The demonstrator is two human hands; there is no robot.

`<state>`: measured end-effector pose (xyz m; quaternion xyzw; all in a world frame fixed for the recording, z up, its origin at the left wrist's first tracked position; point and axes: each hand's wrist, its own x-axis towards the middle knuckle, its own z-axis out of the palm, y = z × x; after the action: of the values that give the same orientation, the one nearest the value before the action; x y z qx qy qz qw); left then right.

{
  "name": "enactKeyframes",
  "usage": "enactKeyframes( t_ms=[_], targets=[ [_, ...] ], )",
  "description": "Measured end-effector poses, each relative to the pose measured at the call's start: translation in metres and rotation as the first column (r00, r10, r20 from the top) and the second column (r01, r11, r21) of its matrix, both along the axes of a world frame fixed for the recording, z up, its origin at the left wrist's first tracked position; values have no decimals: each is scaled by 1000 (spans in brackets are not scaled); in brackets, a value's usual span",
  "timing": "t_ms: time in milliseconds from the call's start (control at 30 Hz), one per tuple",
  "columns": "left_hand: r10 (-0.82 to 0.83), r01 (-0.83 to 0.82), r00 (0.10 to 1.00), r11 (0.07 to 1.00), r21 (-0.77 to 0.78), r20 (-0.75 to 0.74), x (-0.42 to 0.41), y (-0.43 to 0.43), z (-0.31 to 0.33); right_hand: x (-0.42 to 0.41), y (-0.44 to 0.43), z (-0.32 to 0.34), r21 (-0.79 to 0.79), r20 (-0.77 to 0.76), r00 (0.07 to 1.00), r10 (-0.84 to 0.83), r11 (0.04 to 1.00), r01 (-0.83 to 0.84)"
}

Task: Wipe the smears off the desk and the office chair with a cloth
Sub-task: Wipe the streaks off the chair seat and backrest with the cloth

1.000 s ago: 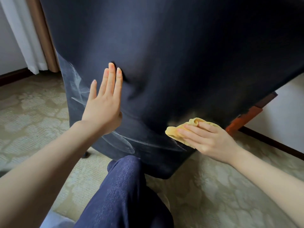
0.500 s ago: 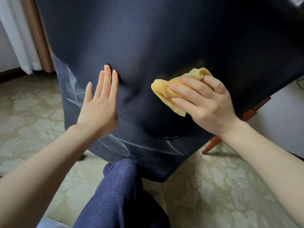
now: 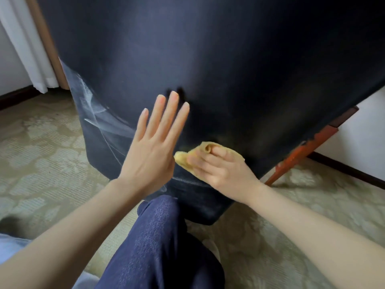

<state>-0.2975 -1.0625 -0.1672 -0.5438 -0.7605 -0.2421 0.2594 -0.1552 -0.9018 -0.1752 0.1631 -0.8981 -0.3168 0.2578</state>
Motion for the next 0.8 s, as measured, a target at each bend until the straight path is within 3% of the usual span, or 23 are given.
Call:
enactKeyframes(
  t_ms=[133, 233, 567, 800],
  targets=[
    [-102, 83, 981, 990, -114, -168, 17, 10, -11, 49, 21, -21, 182, 258, 955, -147, 978, 101],
    [-80, 60, 982, 991, -118, -169, 22, 17, -14, 78, 37, -13, 204, 303, 935, -183, 971, 124],
    [-17, 2, 989, 995, -101, -148, 28, 27, -18, 106, 53, 90, 221, 6, 997, -71, 973, 68],
    [-30, 23, 995, 997, -79, -91, 25, 27, -18, 63, 33, 122, 161, -254, 966, 53, 987, -12]
  ],
)
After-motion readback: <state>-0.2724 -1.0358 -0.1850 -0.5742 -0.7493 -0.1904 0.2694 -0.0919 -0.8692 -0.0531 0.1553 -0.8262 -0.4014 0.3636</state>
